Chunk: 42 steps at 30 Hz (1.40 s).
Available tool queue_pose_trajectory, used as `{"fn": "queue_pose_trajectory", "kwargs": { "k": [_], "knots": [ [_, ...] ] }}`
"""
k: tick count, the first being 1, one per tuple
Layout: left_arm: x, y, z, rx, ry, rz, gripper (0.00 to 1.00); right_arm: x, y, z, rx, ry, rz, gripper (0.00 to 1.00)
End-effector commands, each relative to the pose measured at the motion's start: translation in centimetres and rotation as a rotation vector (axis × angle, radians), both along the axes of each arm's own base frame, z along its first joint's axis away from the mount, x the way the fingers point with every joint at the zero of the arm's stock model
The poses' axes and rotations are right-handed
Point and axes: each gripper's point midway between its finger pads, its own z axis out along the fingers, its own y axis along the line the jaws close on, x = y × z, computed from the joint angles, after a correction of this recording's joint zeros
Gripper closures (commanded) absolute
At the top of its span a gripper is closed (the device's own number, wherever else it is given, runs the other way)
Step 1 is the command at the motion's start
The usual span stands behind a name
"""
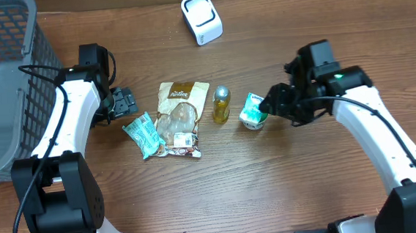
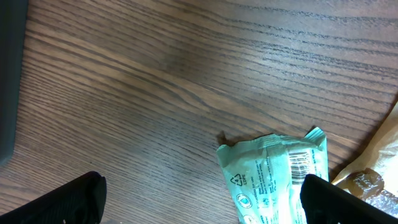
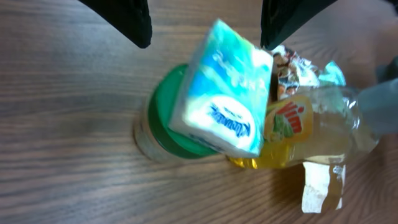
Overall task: Scan the item barcode
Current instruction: 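Grasp the small tissue pack off the wipes lid with the right gripper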
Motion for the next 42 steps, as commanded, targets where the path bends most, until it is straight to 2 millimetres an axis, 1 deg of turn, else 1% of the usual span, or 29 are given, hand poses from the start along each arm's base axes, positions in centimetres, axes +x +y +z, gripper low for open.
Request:
{"fn": "queue_pose_trajectory", "kwargs": {
  "k": [1, 3, 8, 12, 16, 20, 24, 26, 28, 29, 30, 31, 33, 34, 35, 38, 42],
  "knots": [
    [-0.1, 0.4, 0.9, 0.009, -0.021, -0.005, 0.0, 1.1, -0.3, -0.5, -0.095, -0.018, -0.119, 0.47],
    [-0.1, 0.4, 0.9, 0.009, -0.021, -0.005, 0.01, 1.3, -0.5, -0.6, -0.124, -0.03, -0.144, 0.47],
    [-0.1, 0.4, 0.9, 0.009, -0.021, -0.005, 0.0, 1.2, 0.4, -0.9, -0.13, -0.043, -0.118, 0.48],
    [-0.1, 0.4, 0.9, 0.009, -0.021, -0.005, 0.01, 1.0, 1.0, -1.0, -0.128, -0.031, -0.126, 0.51],
    [-0.1, 0.4, 0.9, 0.009, -0.021, -0.005, 0.0, 1.0, 0.7, -1.2, -0.133, -0.015, -0.166, 0.56],
    [-0.1, 0.4, 0.9, 0.009, -0.021, -0.005, 0.01, 1.0, 0.7, -1.4, -0.135, -0.012, -0.169, 0.56],
    [-0.1, 0.4, 0.9, 0.009, -0.021, -0.005, 0.0, 0.7, 0.6, -2.1, -0.136, -0.004, -0.168, 0.57],
    [-0.1, 0.4, 0.9, 0.009, -0.021, -0.005, 0.01, 0.6, 0.8, -2.9, -0.127, -0.004, -0.168, 0.61],
    [-0.1, 0.4, 0.9, 0.009, -0.021, -0.005, 0.0, 0.5, 0.8, -3.3, -0.124, -0.006, -0.167, 0.71],
    [-0.1, 0.4, 0.9, 0.009, -0.021, -0.005, 0.0, 0.4, 0.8, -3.4, -0.125, -0.003, -0.168, 0.73],
    [-0.1, 0.4, 0.9, 0.009, -0.021, -0.005, 0.01, 0.4, 0.7, -3.4, -0.126, -0.001, -0.167, 0.78],
    [-0.1, 0.4, 0.9, 0.009, -0.021, -0.005, 0.0, 0.3, 0.7, -3.4, -0.126, 0.0, -0.167, 0.81],
    [-0.1, 0.4, 0.9, 0.009, -0.021, -0.005, 0.0, 0.4, 0.7, -3.4, -0.126, -0.001, -0.167, 0.82],
    [-0.1, 0.4, 0.9, 0.009, -0.021, -0.005, 0.01, 0.4, 0.7, -3.4, -0.126, -0.003, -0.167, 0.92],
    [-0.1, 0.4, 0.9, 0.009, -0.021, -0.005, 0.01, 0.4, 0.7, -3.4, -0.125, -0.004, -0.168, 0.96],
    [-0.1, 0.4, 0.9, 0.009, -0.021, -0.005, 0.0, 0.7, 0.8, -3.2, -0.12, -0.016, -0.169, 0.96],
    [-0.1, 0.4, 0.9, 0.009, -0.021, -0.005, 0.0, 1.5, 0.4, -2.2, -0.109, -0.032, -0.177, 0.96]
  ]
}}
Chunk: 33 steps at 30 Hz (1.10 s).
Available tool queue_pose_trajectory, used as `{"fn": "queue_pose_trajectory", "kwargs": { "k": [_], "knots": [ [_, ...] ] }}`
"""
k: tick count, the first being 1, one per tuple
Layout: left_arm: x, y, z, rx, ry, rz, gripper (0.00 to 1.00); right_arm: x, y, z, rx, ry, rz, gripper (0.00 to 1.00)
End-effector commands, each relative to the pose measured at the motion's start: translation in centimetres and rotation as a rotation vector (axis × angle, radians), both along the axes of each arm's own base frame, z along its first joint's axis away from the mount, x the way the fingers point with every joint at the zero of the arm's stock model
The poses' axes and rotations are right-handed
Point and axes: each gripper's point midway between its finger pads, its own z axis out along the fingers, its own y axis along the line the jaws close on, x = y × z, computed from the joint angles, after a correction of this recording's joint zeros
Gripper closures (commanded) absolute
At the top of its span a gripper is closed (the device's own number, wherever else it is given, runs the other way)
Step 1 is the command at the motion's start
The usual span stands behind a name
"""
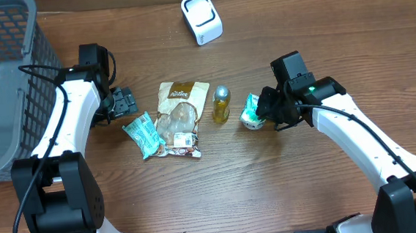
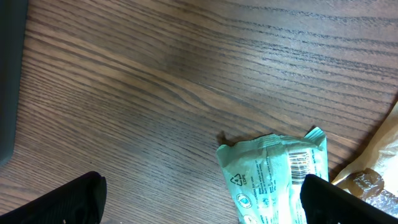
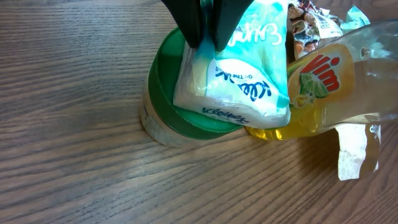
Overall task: Scan the item barcode
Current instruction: 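Grasp the small tissue pack off the wipes lid with the right gripper, then move the tissue pack right and set it on the table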
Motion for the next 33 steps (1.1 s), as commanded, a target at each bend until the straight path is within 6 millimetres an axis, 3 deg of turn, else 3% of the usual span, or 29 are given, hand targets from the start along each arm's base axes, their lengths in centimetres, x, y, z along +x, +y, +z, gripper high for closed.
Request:
{"fn": "queue_pose_trajectory", "kwargs": {
  "k": [1, 7, 13, 18, 29, 33],
  "knots": [
    [-0.1, 0.4, 0.9, 0.009, -0.021, -0.005, 0.0, 0.9, -0.6, 1.1, 0.005, -0.021, 0.001, 0.96],
    [-0.1, 0.4, 0.9, 0.009, -0.021, -0.005, 0.0, 2.5, -0.7, 4.3, 0.1, -0.107, 0.102, 0.96],
    [-0.1, 0.4, 0.9, 0.009, -0.021, -0.005, 0.0, 4.1, -5.1, 4.9, 0.069, -0.166, 0.093, 0.96],
    [-0.1, 0.4, 0.9, 0.009, -0.021, -0.005, 0.0, 3.9, -7.9, 4.4, 0.024, -0.163, 0.113, 0.96],
    [-0.1, 0.4, 0.9, 0.009, -0.021, -0.005, 0.01, 3.3, -10.9, 0.1, -0.118, -0.132, 0.049, 0.96],
    [-0.1, 0.4, 0.9, 0.009, -0.021, -0.005, 0.01, 3.3, -11.0, -0.9, -0.126, -0.144, 0.046, 0.96]
  ]
}}
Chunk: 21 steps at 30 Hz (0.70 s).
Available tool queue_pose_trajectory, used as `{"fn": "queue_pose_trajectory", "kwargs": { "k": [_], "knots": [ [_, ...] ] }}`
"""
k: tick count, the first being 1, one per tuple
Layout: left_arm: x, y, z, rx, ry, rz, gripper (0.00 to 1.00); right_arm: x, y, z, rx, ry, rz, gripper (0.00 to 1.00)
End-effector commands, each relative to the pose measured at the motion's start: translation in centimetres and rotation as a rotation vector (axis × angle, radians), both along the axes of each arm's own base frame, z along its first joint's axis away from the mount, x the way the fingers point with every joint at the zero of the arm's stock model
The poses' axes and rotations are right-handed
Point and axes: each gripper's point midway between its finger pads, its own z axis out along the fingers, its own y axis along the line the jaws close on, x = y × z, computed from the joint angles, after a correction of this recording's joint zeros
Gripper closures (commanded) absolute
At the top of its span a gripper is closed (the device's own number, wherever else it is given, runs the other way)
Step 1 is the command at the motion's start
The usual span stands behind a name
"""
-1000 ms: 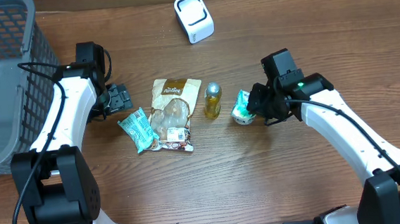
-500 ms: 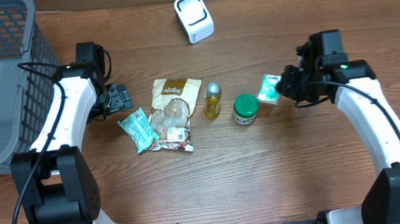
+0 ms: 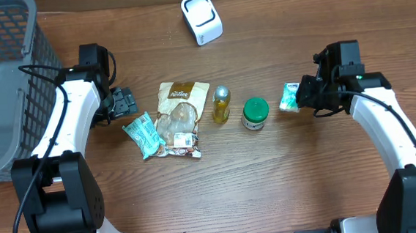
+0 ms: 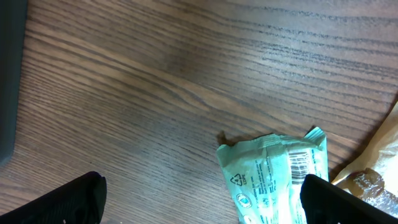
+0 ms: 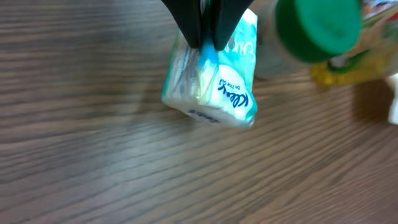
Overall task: Scan the item barcode
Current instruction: 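Move the tissue pack right and set it on the table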
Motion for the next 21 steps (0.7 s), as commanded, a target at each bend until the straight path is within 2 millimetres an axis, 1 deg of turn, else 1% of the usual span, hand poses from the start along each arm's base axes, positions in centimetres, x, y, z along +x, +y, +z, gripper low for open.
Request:
{"fn": "queue_pose_trajectory", "kwargs": {
  "k": [1, 6, 10, 13, 14, 15, 16, 17, 20, 21],
  "knots": [
    [-0.1, 0.4, 0.9, 0.009, -0.021, -0.005, 0.0, -0.4, -0.8, -0.8, -0.041, -0.008, -0.012, 0.96],
    [-0.1, 0.4, 0.9, 0.009, -0.021, -0.005, 0.0, -0.7, -0.9, -2.0, -0.048, -0.012, -0.015, 0.96],
    [-0.1, 0.4, 0.9, 0.009, -0.021, -0.005, 0.0, -0.9, -2.7, -3.8, -0.141, -0.028, -0.062, 0.96],
    [-0.1, 0.4, 0.9, 0.009, -0.021, -0.005, 0.0, -1.0, -2.9, -4.3, -0.151, -0.037, -0.067, 0.95],
    [-0.1, 0.4, 0.9, 0.009, -0.021, -0.005, 0.0, -1.0, -2.9, -4.4, -0.151, -0.038, -0.067, 0.93],
    [-0.1, 0.4, 0.9, 0.009, -0.021, -0.005, 0.0, -1.0, -2.9, -4.4, -0.151, -0.038, -0.067, 0.89],
    [-0.1, 0.4, 0.9, 0.009, -0.021, -0.005, 0.0, -1.0, -2.9, -4.4, -0.151, -0.038, -0.067, 0.8],
    [-0.1, 0.4, 0.9, 0.009, -0.021, -0.005, 0.0, -1.0, -2.9, -4.4, -0.151, -0.039, -0.067, 0.75],
    [-0.1, 0.4, 0.9, 0.009, -0.021, -0.005, 0.01, -0.8, -2.8, -4.4, -0.145, -0.044, -0.074, 0.63],
    [-0.1, 0.4, 0.9, 0.009, -0.021, -0.005, 0.0, -0.8, -2.8, -4.4, -0.135, -0.041, -0.093, 0.6]
  ]
}}
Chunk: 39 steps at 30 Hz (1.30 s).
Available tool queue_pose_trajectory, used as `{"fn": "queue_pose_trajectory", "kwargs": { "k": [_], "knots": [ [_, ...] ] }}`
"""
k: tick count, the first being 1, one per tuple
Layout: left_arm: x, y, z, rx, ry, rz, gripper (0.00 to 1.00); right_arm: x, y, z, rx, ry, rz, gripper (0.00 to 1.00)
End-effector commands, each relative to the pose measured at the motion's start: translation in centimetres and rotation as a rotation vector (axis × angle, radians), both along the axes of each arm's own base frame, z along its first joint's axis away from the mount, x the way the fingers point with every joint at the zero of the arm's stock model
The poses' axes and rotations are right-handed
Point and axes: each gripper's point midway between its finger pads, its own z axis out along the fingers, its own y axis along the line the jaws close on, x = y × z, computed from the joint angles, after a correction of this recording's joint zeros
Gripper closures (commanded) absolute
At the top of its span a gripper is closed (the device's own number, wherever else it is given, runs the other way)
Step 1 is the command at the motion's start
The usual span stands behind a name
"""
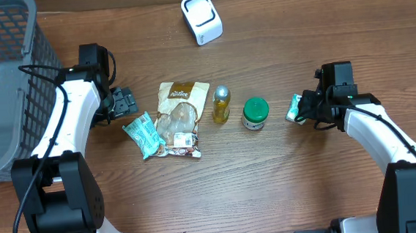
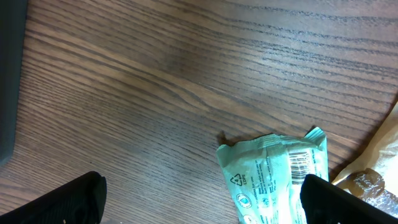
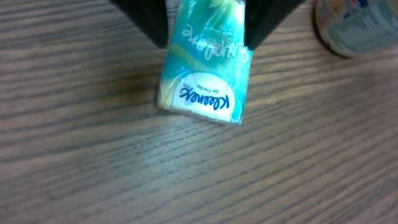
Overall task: Scan the item barcode
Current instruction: 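Move the tissue pack right and set it on the table, then move the right gripper to the green-capped wipes tub and grasp it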
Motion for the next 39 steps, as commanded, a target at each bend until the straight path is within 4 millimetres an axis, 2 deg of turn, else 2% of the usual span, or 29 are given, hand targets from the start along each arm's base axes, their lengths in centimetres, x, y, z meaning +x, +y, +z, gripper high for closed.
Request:
{"fn": "queue_pose_trajectory", "kwargs": {
  "k": [1, 5, 9, 12, 15, 19, 22, 25, 28, 33, 37, 39],
  "knots": [
    [-0.1, 0.4, 0.9, 0.009, -0.021, -0.005, 0.01, 0.1, -0.3, 0.4, 0.01, -0.012, -0.054, 0.59],
    [-0.1, 0.4, 0.9, 0.009, -0.021, -0.005, 0.0, 0.0, 0.1, 0.4, 0.076, 0.002, -0.144, 0.5],
    [-0.1, 0.4, 0.9, 0.009, -0.021, -0.005, 0.0, 0.5, 3.1, 1.2, 0.232, -0.017, -0.057, 0.49],
    [-0.1, 0.4, 0.9, 0.009, -0.021, -0.005, 0.0, 1.0, 4.1, 2.5, 0.287, -0.025, -0.021, 0.38],
    [-0.1, 0.4, 0.9, 0.009, -0.021, -0.005, 0.0, 1.6, 4.1, 5.0, 0.284, -0.007, -0.022, 0.32],
    [-0.1, 0.4, 0.9, 0.009, -0.021, -0.005, 0.0, 2.1, 4.4, 10.0, 0.236, 0.0, 0.031, 0.21],
    [-0.1, 0.4, 0.9, 0.009, -0.021, -0.005, 0.0, 2.0, 4.6, 12.8, 0.164, 0.005, 0.037, 0.14],
    [-0.1, 0.4, 0.9, 0.009, -0.021, -0.005, 0.0, 1.4, 5.8, 14.9, 0.11, 0.011, 0.052, 0.03],
    [-0.1, 0.4, 0.9, 0.009, -0.021, -0.005, 0.01, 1.2, 7.3, 14.9, 0.098, 0.017, 0.037, 0.0],
    [-0.1, 0.4, 0.9, 0.009, -0.021, -0.005, 0.0, 1.2, 7.7, 13.2, -0.017, 0.032, -0.08, 0.0],
    [-0.1, 0.4, 0.9, 0.009, -0.021, -0.005, 0.01, 2.1, 10.7, 12.3, 0.03, 0.018, -0.034, 0.0],
    [-0.1, 0.4, 0.9, 0.009, -0.021, -0.005, 0.0, 1.9, 12.0, 11.6, 0.066, 0.043, -0.002, 0.0]
  ]
}}
